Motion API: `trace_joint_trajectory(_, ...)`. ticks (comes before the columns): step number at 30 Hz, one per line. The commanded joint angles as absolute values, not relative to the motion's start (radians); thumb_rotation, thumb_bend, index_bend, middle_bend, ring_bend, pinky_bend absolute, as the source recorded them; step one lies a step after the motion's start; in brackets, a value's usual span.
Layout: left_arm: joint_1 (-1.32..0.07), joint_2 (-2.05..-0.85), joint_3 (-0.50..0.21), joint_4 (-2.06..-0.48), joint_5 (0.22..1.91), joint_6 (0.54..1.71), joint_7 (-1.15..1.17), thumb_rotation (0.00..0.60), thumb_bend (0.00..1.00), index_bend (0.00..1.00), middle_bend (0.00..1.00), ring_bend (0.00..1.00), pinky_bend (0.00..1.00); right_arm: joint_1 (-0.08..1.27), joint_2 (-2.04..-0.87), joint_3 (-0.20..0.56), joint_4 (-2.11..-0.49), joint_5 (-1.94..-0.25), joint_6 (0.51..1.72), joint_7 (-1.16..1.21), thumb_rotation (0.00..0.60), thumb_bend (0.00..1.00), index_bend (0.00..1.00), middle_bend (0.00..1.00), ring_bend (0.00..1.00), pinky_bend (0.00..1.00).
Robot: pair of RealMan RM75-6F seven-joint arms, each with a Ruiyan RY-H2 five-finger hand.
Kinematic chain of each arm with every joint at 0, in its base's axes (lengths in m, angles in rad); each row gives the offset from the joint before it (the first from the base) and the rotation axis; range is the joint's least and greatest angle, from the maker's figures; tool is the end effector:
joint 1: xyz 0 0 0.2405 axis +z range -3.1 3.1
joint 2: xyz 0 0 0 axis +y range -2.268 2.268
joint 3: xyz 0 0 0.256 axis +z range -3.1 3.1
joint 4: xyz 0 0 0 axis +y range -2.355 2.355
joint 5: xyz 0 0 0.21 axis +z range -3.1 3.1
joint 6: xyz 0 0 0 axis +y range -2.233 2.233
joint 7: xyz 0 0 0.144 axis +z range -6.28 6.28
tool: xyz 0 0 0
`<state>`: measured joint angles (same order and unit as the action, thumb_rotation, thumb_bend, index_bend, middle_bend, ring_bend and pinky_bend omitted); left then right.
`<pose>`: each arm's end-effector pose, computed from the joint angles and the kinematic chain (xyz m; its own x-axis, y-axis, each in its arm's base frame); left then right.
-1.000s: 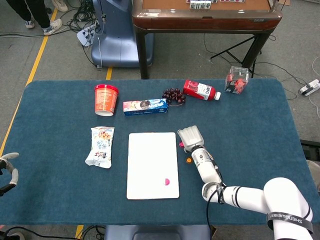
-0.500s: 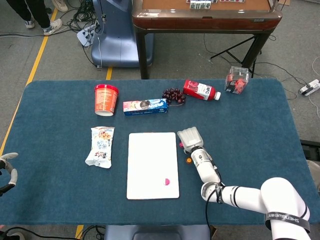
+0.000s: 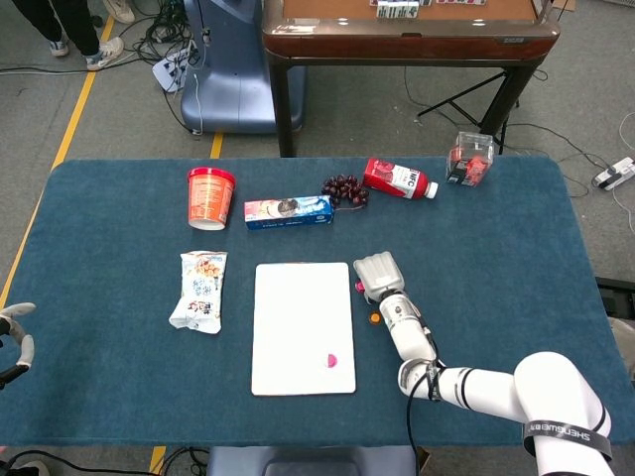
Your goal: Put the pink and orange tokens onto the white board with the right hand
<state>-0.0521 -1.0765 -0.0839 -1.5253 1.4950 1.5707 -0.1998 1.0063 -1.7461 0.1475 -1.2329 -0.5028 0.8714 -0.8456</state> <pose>-0.3278 0.1779 0.1986 0.3262 -0.1148 0.9383 0.9449 0.0119 -0.3270 -0.1372 -0.3845 -0.0768 0.6854 -0.3776 0.6226 -0.7257 -0.2848 0.6263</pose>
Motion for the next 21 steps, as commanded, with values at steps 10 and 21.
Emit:
trace_joint_trajectory(10, -0.051, -1.073, -0.083, -1.528, 1.497, 1.57, -0.207, 0.6, 0.52, 0.37, 0.62, 0.46, 0.54, 1.007, -1.754, 0.133, -1.236, -0.52, 0.877, -0.844, 0.6, 0.27, 0.43, 1.0, 1.0, 1.0)
trace_joint_trajectory(21, -0.051, -1.07, -0.083, -1.529, 1.498, 1.571, -0.211, 0.6, 0.52, 0.37, 0.62, 0.46, 0.54, 1.001, -1.755, 0.13, -1.242, -0.542, 0.891, -0.834, 0.6, 0.29, 0.5, 1.0, 1.0, 1.0)
